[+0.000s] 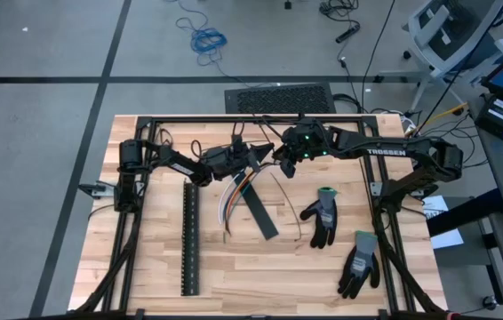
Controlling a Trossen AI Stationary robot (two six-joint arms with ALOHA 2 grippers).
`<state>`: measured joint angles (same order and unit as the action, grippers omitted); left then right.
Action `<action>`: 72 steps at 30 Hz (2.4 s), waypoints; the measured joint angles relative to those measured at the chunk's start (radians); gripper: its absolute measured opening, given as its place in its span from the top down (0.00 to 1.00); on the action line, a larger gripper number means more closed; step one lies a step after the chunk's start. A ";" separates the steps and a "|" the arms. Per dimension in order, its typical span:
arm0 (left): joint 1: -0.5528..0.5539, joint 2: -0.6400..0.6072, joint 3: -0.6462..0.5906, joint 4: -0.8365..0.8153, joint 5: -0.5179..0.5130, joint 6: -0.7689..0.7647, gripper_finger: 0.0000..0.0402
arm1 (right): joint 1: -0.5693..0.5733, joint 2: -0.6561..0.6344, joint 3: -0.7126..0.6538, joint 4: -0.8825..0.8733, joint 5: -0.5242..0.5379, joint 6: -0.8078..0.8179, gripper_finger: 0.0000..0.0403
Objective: Ziptie cables
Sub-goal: Wrap the black zip tie on the cables, then put the zip-tied cables in the black cable duct
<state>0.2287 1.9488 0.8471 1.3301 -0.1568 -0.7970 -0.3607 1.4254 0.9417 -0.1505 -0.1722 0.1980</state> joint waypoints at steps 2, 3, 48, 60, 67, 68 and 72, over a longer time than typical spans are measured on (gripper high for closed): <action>0.000 0.000 0.000 0.001 0.001 -0.007 1.00 | 0.000 0.000 0.000 -0.001 0.000 0.006 0.97; 0.000 0.000 0.000 0.000 0.000 -0.007 1.00 | 0.000 0.000 0.000 -0.003 0.001 0.006 0.98; 0.088 -0.208 0.015 -0.148 0.182 0.071 0.65 | 0.001 -0.046 0.004 0.001 0.006 0.050 0.61; 0.046 -0.569 0.060 -1.137 0.644 0.269 0.58 | -0.184 -0.327 0.330 -0.487 0.096 -0.218 0.45; -0.270 -0.794 0.069 -1.895 0.166 0.008 0.58 | -0.203 -0.367 0.354 -0.654 0.096 -0.252 0.45; -0.320 -0.821 0.069 -1.951 0.082 -0.110 0.58 | -0.203 -0.367 0.345 -0.658 0.096 -0.264 0.45; -0.534 -0.871 0.069 -2.152 -0.213 -0.657 0.58 | -0.201 -0.357 0.286 -0.650 0.092 -0.309 0.45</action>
<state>-0.3049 1.0783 0.9165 -0.8217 -0.3701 -1.4542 -0.5613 1.0683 1.2275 -0.8004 -0.0798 -0.1110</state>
